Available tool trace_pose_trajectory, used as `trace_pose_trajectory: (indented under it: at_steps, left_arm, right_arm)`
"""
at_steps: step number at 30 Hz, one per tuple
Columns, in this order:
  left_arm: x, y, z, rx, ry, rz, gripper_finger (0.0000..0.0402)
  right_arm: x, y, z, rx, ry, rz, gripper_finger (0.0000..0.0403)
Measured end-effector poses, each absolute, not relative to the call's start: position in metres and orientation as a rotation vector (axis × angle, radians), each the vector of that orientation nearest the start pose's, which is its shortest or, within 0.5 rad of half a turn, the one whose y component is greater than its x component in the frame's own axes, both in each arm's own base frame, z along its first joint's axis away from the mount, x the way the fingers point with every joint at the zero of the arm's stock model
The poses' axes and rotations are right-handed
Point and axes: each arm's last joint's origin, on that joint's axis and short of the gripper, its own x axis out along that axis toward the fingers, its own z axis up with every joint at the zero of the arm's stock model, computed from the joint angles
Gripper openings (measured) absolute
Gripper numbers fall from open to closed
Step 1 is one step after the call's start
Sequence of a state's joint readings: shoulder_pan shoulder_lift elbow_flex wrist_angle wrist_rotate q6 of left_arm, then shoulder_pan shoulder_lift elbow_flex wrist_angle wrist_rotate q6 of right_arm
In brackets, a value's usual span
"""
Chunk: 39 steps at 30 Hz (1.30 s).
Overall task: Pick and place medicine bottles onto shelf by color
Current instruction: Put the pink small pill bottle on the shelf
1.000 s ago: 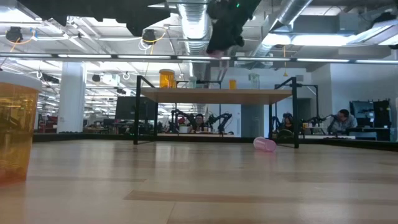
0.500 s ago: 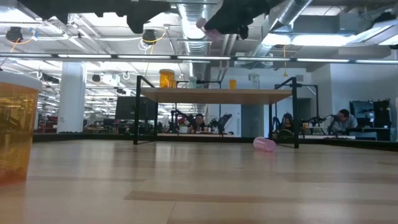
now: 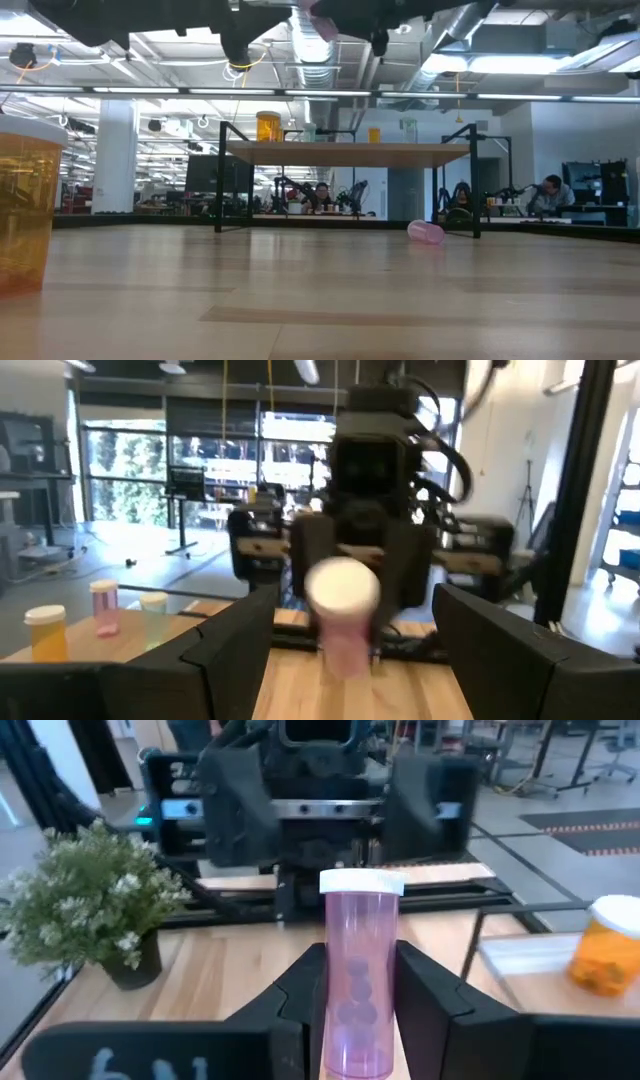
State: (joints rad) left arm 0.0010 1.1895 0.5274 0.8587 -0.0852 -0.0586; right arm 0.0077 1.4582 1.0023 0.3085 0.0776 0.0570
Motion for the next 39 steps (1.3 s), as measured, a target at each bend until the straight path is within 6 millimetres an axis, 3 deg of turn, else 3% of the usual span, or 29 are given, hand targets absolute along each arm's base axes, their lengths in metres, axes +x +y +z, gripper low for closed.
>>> trace_pose_trajectory:
  at_steps: [6,39]
  left_arm:
    - [0.248,0.003,0.264,-0.076,-0.212,0.080,0.0261]
    - [0.247,0.002,0.268,-0.088,-0.248,0.030,0.0261]
  right_arm:
    - [0.340,0.009,0.291,0.047,0.135,-0.047,0.0110]
    - [0.340,0.020,0.307,0.035,-0.035,-0.015,0.0110]
